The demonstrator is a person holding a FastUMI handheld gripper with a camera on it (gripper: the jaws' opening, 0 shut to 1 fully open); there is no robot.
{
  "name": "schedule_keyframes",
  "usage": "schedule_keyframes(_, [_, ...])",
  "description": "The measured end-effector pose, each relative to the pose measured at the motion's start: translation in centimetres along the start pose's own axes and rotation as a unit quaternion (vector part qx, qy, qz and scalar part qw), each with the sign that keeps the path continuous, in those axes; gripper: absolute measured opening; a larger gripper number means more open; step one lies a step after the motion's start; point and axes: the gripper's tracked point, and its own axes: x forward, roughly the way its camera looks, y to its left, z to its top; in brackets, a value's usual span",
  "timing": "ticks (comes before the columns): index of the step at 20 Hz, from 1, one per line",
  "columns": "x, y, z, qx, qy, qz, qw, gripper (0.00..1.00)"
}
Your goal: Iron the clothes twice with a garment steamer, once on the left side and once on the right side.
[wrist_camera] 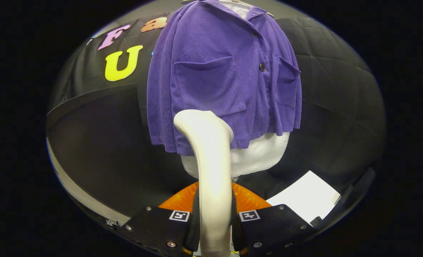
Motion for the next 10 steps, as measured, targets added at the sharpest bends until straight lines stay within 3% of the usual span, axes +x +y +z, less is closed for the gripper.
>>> schedule_keyframes(10, [-8.5, -2.3, 7.5, 0.001, -0.104, -0.010, 0.995, 0.36])
